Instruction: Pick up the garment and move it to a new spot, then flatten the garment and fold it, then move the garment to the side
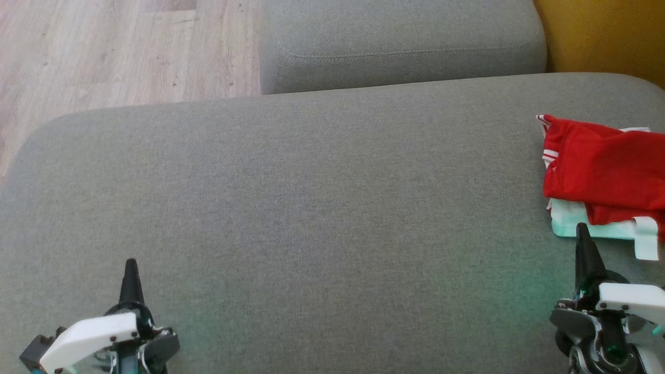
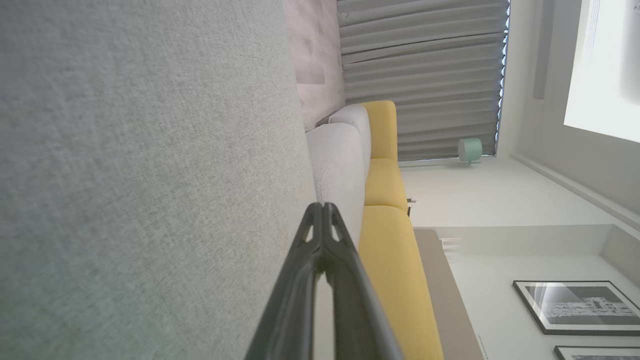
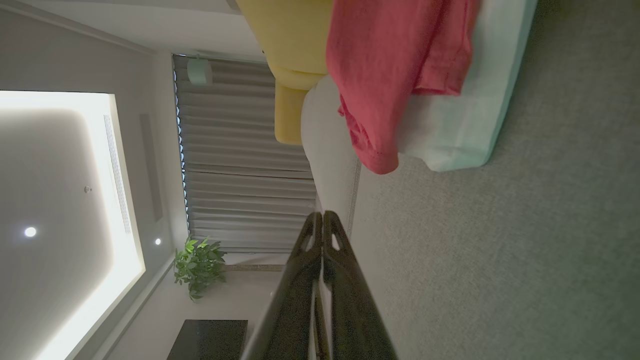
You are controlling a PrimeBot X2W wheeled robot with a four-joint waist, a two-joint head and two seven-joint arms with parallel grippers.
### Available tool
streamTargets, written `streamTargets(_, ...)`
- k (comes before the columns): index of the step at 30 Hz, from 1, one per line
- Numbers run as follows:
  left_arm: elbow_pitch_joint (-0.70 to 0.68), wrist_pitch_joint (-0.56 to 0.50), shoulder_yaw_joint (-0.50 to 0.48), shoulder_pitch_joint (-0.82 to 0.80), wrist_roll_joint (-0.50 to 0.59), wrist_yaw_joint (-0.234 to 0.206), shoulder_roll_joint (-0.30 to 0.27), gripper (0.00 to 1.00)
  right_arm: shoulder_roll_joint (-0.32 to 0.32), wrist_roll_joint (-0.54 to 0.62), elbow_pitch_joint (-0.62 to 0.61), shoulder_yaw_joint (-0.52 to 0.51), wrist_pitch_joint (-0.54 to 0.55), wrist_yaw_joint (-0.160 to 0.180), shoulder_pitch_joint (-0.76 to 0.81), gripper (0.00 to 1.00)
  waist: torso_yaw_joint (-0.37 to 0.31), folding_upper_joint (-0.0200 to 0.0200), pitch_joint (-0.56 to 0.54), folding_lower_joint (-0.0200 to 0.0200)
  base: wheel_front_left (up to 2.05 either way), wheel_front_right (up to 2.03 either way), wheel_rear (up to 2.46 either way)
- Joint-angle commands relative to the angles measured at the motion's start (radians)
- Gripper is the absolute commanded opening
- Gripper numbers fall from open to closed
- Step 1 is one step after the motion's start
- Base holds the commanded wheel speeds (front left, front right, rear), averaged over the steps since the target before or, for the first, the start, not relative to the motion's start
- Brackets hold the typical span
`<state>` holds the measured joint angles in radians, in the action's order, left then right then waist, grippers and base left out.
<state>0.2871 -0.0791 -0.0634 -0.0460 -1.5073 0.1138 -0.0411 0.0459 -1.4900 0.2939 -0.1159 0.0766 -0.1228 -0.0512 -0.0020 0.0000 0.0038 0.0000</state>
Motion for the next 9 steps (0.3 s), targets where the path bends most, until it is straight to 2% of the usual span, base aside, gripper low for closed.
streamTargets(1, -0.037, -0.009, -0.035, -0.055, -0.021, 0.008, -0.008, 0.00, 0.006, -0.028, -0.041, 0.013, 0.010, -0.007, -0.052, 0.00, 0.000, 0.0000, 0.000, 0.0000, 0.00, 0.00, 0.00)
streamTargets(9, -0.041, -0.032, -0.049, -0.062, -0.096, 0.016, -0.009, 0.00, 0.006, -0.113, -0.049, 0.004, 0.034, -0.008, -0.056, 0.00, 0.002, 0.0000, -0.001, 0.0000, 0.00, 0.00, 0.00)
